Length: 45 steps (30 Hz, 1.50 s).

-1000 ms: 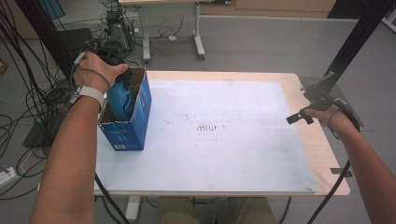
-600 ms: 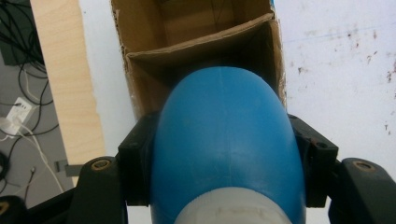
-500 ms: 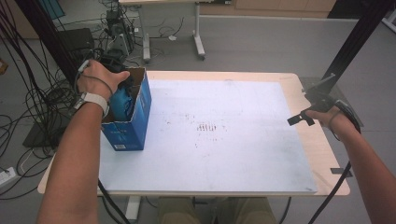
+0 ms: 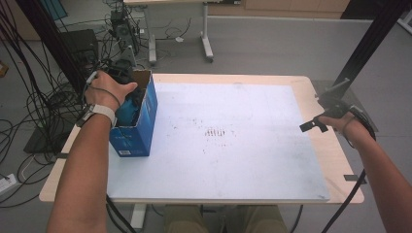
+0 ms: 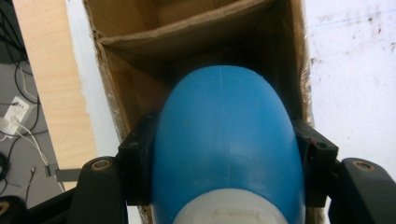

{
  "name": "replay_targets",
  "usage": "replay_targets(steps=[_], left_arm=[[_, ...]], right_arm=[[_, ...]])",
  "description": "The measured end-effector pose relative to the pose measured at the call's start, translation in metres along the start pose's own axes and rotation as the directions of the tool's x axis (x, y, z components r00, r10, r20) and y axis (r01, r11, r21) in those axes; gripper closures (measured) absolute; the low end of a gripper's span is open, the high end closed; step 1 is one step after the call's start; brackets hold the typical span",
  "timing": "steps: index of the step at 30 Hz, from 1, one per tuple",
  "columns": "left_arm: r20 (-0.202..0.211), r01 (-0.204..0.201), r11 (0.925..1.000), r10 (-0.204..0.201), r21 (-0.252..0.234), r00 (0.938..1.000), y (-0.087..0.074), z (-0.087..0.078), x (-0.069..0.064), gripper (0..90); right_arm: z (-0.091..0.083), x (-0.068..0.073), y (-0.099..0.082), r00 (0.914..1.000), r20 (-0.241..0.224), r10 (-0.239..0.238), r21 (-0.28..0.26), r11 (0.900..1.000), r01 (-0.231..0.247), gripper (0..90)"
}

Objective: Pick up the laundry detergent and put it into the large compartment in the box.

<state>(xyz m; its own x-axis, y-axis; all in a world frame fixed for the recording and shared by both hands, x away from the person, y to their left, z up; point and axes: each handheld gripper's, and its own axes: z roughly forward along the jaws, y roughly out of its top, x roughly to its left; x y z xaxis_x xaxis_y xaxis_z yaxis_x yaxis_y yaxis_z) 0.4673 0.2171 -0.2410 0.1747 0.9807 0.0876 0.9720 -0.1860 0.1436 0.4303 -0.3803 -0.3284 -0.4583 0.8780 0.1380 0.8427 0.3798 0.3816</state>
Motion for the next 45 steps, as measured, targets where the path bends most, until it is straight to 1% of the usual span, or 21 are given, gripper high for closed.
replay_targets(steps=[6, 13, 17, 22, 26, 30, 45], left_arm=[[-0.004, -0.008, 0.9998, 0.008, 0.016, 1.0, 0.0, 0.008, -0.001, 37.5], [0.002, -0.001, 0.9997, 0.001, 0.024, 1.0, -0.001, 0.015, 0.001, 37.5], [0.002, -0.006, 0.9997, 0.006, 0.026, 1.0, -0.003, 0.021, 0.001, 37.5], [0.011, 0.0, 0.9993, -0.001, 0.038, 0.9999, -0.004, 0.027, 0.002, 37.5], [0.011, -0.002, 0.9991, 0.001, 0.043, 0.9999, -0.006, 0.031, 0.003, 37.5], [0.013, -0.001, 0.9992, 0.001, 0.039, 0.9999, -0.006, 0.031, 0.003, 37.5], [0.004, -0.002, 0.9987, 0.001, 0.051, 1.0, -0.004, 0.033, 0.0, 37.4]], right_arm=[[0.001, 0.0, -0.001, 1.0, -0.001, 0.002, 0.003, 1.0, -0.002, 8.5], [0.004, -0.001, -0.002, 1.0, -0.003, 0.007, 0.007, 0.9999, -0.007, 8.4], [0.005, -0.001, -0.002, 1.0, -0.005, 0.007, 0.009, 0.9999, -0.007, 8.4], [0.005, -0.001, -0.002, 1.0, -0.005, 0.008, 0.009, 0.9999, -0.008, 8.5], [0.004, -0.001, -0.002, 0.9999, -0.003, 0.01, 0.009, 0.9999, -0.01, 8.4], [0.004, -0.001, -0.002, 1.0, -0.002, 0.008, 0.011, 0.9999, -0.008, 8.4], [0.006, -0.003, -0.004, 0.9999, -0.006, 0.012, 0.009, 0.9999, -0.012, 8.4]])
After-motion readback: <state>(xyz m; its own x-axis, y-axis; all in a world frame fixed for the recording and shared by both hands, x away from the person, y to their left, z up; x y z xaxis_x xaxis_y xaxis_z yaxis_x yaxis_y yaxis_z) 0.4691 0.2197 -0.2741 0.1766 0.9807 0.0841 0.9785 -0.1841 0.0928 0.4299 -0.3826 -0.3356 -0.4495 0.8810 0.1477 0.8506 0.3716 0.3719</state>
